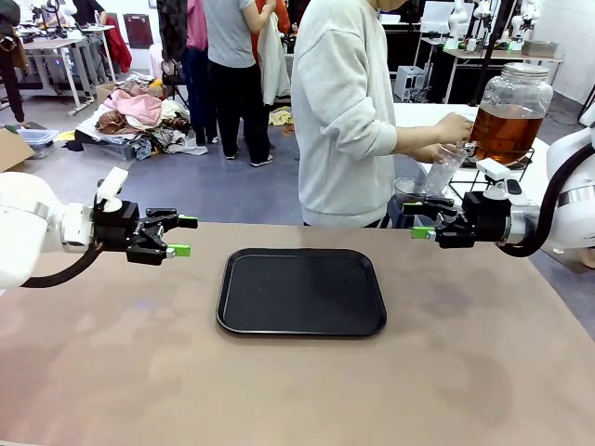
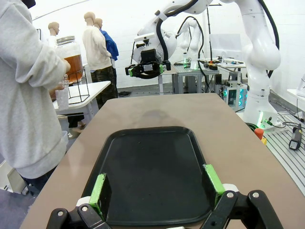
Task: Pour the drink into the iced cup.
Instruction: Open the gripper to release the iced cup you were holding.
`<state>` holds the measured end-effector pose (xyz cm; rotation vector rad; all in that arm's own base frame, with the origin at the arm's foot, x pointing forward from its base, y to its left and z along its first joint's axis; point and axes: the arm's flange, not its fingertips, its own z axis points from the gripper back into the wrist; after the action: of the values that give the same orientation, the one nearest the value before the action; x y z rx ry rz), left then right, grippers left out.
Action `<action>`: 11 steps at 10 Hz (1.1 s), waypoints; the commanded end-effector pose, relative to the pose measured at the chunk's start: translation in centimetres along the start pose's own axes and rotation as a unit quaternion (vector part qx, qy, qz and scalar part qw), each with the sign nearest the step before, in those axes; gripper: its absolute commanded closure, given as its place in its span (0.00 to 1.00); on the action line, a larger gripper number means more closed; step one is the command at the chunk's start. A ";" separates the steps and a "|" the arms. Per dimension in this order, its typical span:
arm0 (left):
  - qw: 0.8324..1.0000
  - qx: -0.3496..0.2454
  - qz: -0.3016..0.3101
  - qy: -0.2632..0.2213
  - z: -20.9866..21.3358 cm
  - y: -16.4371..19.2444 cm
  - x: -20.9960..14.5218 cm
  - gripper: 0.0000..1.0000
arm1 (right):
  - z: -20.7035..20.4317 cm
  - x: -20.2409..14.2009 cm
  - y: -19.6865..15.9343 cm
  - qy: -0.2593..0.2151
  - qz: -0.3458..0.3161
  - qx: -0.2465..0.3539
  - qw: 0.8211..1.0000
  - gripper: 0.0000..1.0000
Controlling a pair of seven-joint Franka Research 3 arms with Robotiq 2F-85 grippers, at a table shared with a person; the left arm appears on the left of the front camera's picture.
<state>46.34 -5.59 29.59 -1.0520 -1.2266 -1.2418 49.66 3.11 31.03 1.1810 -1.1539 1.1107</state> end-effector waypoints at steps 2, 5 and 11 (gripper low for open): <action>1.000 0.005 0.003 0.001 -0.2 0.0 0.2 0.00 | -0.1 0.3 0.0 0.000 -0.005 0.001 1.000 0.00; 1.000 0.005 0.003 0.001 -0.2 0.0 0.2 0.00 | -0.1 0.3 0.0 0.000 -0.005 0.001 1.000 0.00; 1.000 0.005 0.003 0.001 -0.2 0.0 0.2 0.00 | -0.1 0.3 0.0 0.000 -0.005 0.001 1.000 0.00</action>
<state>46.34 -5.59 29.59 -1.0520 -1.2266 -1.2418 49.66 3.11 31.03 1.1810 -1.1539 1.1107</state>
